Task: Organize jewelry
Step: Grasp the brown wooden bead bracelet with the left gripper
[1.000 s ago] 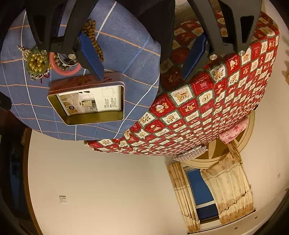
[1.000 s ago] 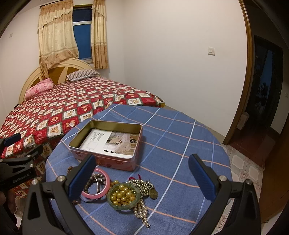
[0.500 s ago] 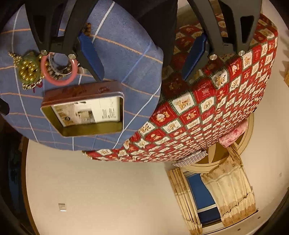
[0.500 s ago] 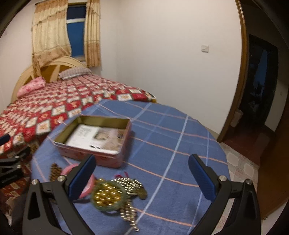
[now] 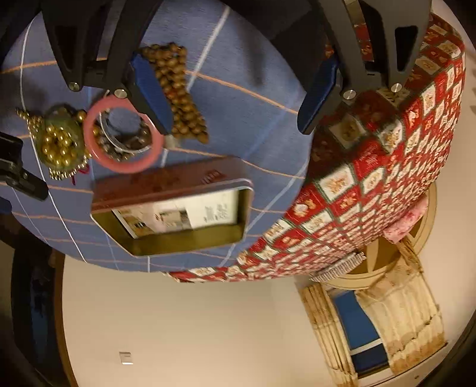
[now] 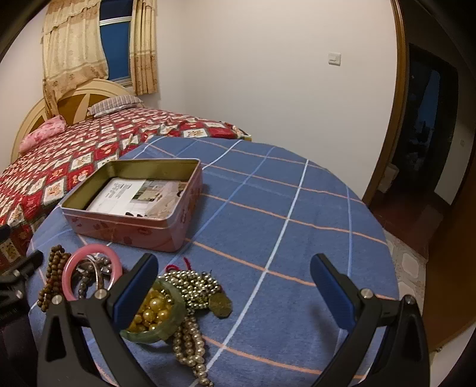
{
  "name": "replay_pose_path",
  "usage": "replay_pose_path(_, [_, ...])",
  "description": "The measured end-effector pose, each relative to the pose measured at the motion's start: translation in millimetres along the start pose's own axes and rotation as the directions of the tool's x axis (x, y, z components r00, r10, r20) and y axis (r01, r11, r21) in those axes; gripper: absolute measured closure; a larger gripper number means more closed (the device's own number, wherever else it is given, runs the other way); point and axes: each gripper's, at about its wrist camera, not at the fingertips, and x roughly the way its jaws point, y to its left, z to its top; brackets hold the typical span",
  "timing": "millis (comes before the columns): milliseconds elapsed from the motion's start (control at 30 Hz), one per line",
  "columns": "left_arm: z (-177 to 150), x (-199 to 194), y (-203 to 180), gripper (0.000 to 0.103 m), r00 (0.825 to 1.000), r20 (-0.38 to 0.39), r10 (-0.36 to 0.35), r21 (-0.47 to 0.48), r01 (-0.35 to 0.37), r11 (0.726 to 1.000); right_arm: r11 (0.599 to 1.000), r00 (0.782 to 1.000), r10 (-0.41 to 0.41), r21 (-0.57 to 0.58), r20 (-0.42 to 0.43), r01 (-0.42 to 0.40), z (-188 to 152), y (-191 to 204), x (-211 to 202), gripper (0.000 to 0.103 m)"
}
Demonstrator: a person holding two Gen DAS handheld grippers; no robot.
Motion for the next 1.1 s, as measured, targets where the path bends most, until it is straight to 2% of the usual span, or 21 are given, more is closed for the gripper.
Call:
replay_pose_path(100, [-1.8,2.8,-6.3,0.022,0.999,-0.019,-0.032,0.005,0.032,0.999,1.0,1.0,0.005,0.007,-0.007,-0.005,-0.6,-2.7,4.0,0.0])
replay_pose_path(167, [-3.7,7.0,-9.8,0.028,0.998,-0.036,-0.046,0.011,0.047,0.999,1.0,1.0,0.008,0.013,-0.009,-0.008,0.0,-2.7,5.6,0.0])
replay_pose_path(233, [-6.4,12.8,-11.6,0.046,0.996,-0.053,-0.076,0.008,0.076,0.997,1.0,1.0,0.007,0.013,-0.008,-0.007,0.8,-2.4,5.9,0.0])
replay_pose_path(267, [-7.3,12.3,-11.0,0.049,0.993,-0.056,-0.101,-0.005,0.101,0.995,1.0,1.0,0.008,0.012,-0.008,-0.008,0.9,-2.3,6.2,0.0])
replay_pose_path(300, [-7.3,11.8,-10.8,0.058,0.992,-0.054,-0.115,-0.009,0.115,0.993,1.0,1.0,0.007,0.01,-0.008,-0.007,0.7,-2.5,5.6,0.0])
replay_pose_path(333, [-6.9,10.9,-11.3,0.073,0.991,-0.048,-0.123,-0.005,0.123,0.992,1.0,1.0,0.007,0.008,-0.007,-0.007,0.9,-2.2,6.1,0.0])
replay_pose_path(367, [-6.6,9.5,-11.3,0.082,0.99,-0.041,-0.132,-0.007,0.132,0.991,1.0,1.0,0.007,0.007,-0.007,-0.007,1.0,-0.8,6.3,0.0])
replay_pose_path(400, [-6.2,8.6,-10.6,0.094,0.988,-0.035,-0.148,-0.012,0.147,0.989,1.0,1.0,0.007,0.006,-0.007,-0.007,0.9,-1.5,6.2,0.0])
replay_pose_path(500, [-5.5,5.9,-7.7,0.102,0.982,-0.025,-0.185,-0.026,0.184,0.983,1.0,1.0,0.007,0.008,-0.008,-0.006,0.9,-1.3,6.2,0.0])
replay_pose_path(733, [3.1,-9.8,5.9,0.103,0.983,0.027,-0.183,-0.052,0.184,0.982,1.0,1.0,0.008,0.026,-0.005,-0.008,1.1,-2.8,6.5,0.0])
replay_pose_path(867, [3.5,-4.8,11.6,0.103,0.988,0.006,-0.154,-0.084,0.154,0.984,1.0,1.0,0.007,0.022,-0.006,-0.007,1.1,-2.6,7.6,0.0])
replay_pose_path(1000, [0.6,2.3,13.1,0.099,0.982,-0.04,-0.185,-0.113,0.18,0.977,1.0,1.0,0.002,0.007,-0.004,-0.002,0.4,0.0,7.4,0.0])
replay_pose_path(1067, [-1.3,3.9,9.4,0.072,0.985,-0.055,-0.162,-0.1,0.156,0.983,1.0,1.0,0.003,0.005,-0.004,-0.003,0.3,0.5,7.6,0.0])
replay_pose_path(1100, [-2.7,4.0,8.3,0.046,0.986,-0.059,-0.154,-0.1,0.148,0.984,1.0,1.0,0.004,0.005,-0.005,-0.004,0.1,0.4,7.6,0.0])
